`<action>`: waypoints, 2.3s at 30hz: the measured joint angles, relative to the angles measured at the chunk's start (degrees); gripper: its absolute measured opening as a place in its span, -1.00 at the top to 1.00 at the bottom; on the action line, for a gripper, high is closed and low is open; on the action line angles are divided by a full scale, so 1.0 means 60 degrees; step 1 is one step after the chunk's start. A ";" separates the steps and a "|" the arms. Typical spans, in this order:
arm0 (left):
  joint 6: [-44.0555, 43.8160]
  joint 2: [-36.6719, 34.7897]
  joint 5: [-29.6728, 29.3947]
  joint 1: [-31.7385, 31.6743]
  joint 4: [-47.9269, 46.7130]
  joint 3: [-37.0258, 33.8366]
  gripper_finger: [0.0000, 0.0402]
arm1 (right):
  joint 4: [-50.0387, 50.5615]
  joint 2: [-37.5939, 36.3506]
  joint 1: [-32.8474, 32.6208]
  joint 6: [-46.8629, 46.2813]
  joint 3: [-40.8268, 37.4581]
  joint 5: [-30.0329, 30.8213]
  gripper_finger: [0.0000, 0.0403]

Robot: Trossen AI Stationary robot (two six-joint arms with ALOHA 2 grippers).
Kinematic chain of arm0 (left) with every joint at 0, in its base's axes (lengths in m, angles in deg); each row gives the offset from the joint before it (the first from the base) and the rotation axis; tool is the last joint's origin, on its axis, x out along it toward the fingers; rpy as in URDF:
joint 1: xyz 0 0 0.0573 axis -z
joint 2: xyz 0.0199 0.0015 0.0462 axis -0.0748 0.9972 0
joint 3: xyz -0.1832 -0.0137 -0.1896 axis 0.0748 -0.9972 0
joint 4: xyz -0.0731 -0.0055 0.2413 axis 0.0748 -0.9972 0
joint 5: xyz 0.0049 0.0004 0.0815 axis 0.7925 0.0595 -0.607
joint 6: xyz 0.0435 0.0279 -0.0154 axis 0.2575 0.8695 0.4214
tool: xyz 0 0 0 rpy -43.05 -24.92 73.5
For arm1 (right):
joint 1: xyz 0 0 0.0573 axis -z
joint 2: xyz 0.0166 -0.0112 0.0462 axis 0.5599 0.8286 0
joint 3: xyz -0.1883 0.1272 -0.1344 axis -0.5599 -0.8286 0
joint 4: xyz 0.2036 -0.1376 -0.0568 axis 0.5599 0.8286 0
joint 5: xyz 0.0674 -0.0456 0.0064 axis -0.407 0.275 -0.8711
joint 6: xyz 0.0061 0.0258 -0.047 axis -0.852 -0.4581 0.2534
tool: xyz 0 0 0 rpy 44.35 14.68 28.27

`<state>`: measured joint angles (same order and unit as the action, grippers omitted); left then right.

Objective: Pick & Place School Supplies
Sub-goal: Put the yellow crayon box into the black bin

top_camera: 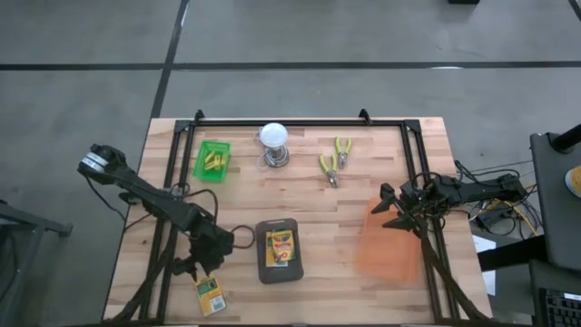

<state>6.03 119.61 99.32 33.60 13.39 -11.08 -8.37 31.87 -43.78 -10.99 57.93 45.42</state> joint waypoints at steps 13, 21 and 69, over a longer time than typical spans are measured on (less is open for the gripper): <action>-0.0706 -0.0004 0.0492 0.0143 0.0101 -0.0782 0.04 | 0.0000 0.0000 -0.0002 0.0000 0.0000 0.0004 -0.31; -0.1332 -0.0004 0.1277 0.0654 0.1432 -0.0994 0.04 | 0.0000 0.0000 -0.0004 0.0000 0.0000 0.0004 -0.28; -0.3908 0.0963 -0.0369 0.1805 0.4769 -0.1992 0.04 | 0.0000 0.0000 -0.0004 0.0000 0.0000 0.0004 -0.28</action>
<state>-17.41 125.39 97.11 44.43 42.00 -23.03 -8.37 31.87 -43.81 -10.99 57.93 45.44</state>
